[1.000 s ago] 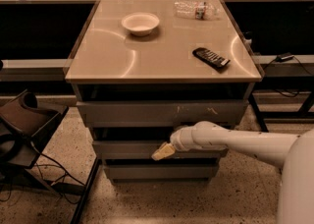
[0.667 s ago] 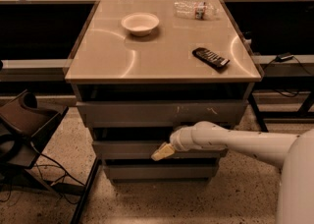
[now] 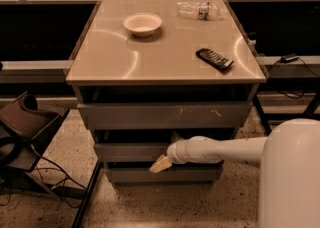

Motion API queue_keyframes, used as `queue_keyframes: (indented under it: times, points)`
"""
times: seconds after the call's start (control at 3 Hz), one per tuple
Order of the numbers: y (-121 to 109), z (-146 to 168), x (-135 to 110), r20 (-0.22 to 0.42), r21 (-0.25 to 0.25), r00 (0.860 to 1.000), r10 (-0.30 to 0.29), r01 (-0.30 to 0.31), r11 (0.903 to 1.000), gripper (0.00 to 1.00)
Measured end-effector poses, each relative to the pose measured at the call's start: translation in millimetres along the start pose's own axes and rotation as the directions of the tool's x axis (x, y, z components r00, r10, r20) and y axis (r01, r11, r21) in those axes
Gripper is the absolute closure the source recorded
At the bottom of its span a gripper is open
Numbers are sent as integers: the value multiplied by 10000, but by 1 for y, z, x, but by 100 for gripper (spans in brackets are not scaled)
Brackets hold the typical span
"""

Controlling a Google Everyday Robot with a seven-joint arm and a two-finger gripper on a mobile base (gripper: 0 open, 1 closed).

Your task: Open middle drawer

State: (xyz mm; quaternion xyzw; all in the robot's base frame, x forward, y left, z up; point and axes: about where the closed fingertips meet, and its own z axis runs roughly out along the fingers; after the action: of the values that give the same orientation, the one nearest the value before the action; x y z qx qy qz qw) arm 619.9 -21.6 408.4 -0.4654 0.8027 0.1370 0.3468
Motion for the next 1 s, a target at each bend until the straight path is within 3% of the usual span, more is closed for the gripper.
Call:
queue_keyframes:
  times: [0.33, 1.0]
  points:
    - [0, 0, 0, 0, -1, 10000, 0, 0, 10000, 0]
    - [0, 0, 0, 0, -2, 10000, 0, 0, 10000, 43]
